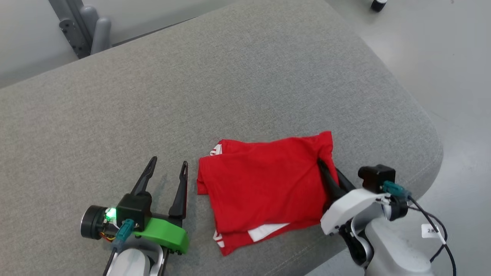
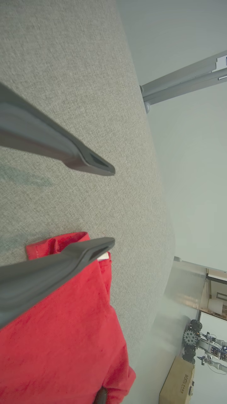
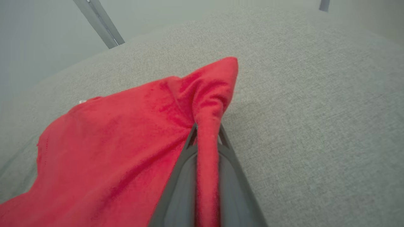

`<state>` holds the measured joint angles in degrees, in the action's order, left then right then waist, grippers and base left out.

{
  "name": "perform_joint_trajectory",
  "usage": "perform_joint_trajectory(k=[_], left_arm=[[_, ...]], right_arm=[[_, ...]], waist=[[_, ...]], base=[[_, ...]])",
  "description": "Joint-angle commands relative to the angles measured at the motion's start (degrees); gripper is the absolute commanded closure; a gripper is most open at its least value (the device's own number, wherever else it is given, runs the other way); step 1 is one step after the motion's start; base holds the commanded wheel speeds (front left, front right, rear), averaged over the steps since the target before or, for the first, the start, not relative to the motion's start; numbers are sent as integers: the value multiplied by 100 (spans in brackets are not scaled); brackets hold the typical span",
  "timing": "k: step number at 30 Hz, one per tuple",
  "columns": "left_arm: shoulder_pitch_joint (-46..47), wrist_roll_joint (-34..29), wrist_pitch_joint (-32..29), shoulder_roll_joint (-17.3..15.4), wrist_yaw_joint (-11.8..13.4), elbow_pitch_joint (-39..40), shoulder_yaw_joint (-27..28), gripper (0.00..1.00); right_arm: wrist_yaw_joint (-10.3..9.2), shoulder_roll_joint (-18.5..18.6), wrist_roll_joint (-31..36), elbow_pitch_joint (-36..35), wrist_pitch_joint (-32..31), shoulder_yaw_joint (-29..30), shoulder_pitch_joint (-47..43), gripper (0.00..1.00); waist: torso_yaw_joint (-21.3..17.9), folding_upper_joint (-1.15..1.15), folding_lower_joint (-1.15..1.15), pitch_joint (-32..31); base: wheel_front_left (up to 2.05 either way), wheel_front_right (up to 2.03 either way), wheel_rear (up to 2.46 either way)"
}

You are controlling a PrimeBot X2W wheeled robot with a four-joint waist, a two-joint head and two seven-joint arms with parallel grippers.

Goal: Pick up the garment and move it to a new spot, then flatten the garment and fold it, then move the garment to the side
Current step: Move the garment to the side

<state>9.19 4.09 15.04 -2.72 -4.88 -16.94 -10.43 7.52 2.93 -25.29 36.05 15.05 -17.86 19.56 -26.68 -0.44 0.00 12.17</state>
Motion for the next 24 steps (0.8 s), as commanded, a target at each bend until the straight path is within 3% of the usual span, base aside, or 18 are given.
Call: perform_joint_trajectory(k=[1, 8, 12, 13, 16, 24], left_arm=[[147, -68, 18, -49, -23, 33, 39, 0], [402, -256, 18, -115, -54, 204, 30, 0], [522, -337, 18, -150, -28, 334, 10, 0], [576, -372, 18, -147, -13, 421, 1, 0], [608, -410, 18, -200, 36, 577, 17, 0], [625, -415, 18, -268, 135, 836, 20, 0]], right_arm=[[-7, 7, 129, 5, 15, 61, 302, 100], [-7, 257, 501, 187, 16, 619, 1278, 100], [-8, 613, 818, 569, 16, 1179, 1980, 100], [-7, 794, 963, 850, 15, 1547, 2264, 100], [-8, 1113, 1249, 1314, 16, 2169, 2628, 100], [-8, 1896, 2410, 1942, 16, 4033, 2870, 100]], waist=[[492, 44, 0, 510], [1331, 44, 0, 1161], [1864, 44, 0, 1507], [2094, 44, 0, 1633], [2311, 44, 0, 1775], [2570, 44, 0, 1878]], base=[[0, 0, 0], [0, 0, 0], [0, 0, 0], [0, 0, 0], [0, 0, 0], [0, 0, 0]])
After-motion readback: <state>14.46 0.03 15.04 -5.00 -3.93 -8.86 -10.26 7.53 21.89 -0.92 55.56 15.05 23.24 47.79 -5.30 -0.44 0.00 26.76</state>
